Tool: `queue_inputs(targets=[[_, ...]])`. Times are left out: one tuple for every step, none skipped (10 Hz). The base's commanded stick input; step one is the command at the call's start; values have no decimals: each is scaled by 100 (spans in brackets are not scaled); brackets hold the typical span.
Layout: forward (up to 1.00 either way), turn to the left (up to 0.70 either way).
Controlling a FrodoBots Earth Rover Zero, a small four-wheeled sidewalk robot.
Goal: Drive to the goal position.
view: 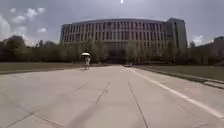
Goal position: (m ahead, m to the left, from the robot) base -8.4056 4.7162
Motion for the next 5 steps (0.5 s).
queue_inputs(targets=[[70, -32], [70, -32], [70, -32], [70, -32], [70, -8]])
